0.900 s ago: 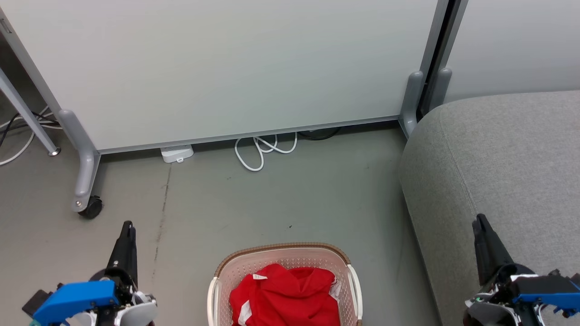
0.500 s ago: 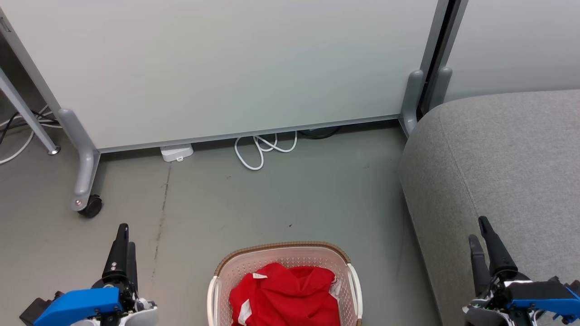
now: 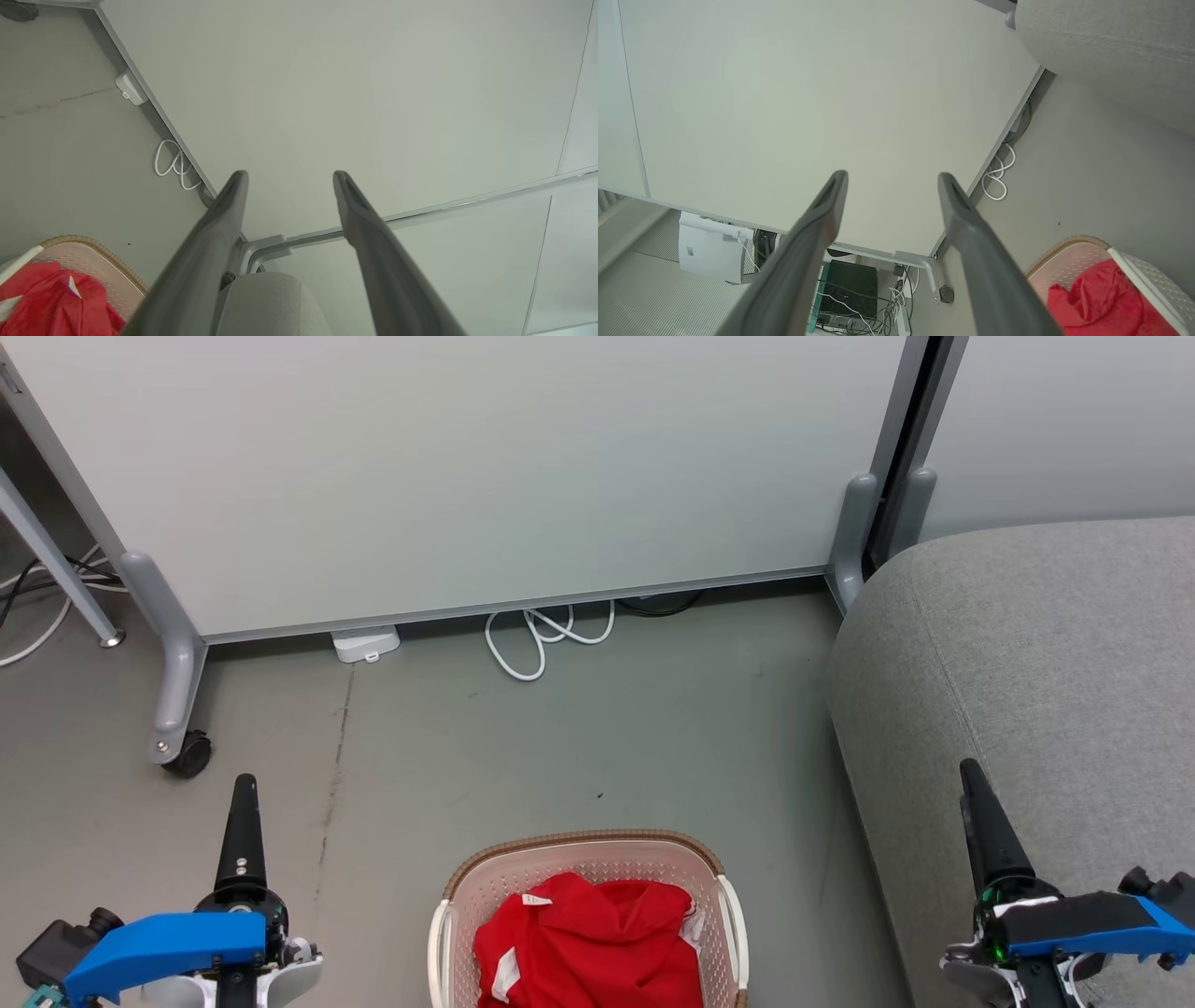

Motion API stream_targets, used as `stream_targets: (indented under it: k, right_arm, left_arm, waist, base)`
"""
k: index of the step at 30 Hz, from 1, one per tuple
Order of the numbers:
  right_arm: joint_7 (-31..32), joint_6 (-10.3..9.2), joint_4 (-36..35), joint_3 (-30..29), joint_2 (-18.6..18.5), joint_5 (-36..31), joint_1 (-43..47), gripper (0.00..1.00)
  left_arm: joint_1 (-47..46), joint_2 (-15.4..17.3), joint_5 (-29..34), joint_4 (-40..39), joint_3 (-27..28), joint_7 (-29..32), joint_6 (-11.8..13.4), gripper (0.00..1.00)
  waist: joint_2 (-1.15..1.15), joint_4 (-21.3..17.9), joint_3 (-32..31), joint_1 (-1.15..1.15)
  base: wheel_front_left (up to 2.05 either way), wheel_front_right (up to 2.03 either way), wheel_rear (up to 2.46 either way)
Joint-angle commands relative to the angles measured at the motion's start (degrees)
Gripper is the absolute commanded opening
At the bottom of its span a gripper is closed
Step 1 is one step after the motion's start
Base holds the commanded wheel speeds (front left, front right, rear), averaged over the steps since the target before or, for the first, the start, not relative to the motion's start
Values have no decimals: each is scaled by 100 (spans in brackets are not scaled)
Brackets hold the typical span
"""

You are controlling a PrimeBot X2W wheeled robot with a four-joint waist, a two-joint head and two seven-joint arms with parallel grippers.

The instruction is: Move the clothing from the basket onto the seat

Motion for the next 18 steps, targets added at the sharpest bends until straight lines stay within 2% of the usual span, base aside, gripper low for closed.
stream_targets:
  k: [1,18]
  right_arm:
    - [-56,11,-117,39,-32,-210,-162,100]
    - [-415,14,-280,271,-44,-2310,-225,100]
  left_arm:
    - [-166,45,205,-124,-8,-50,-16,100]
    - [-133,91,2846,-359,-422,-409,285,100]
  waist:
    - [0,1,2,0]
    - [0,23,22,0]
  base:
    - [0,0,0]
    - [0,0,0]
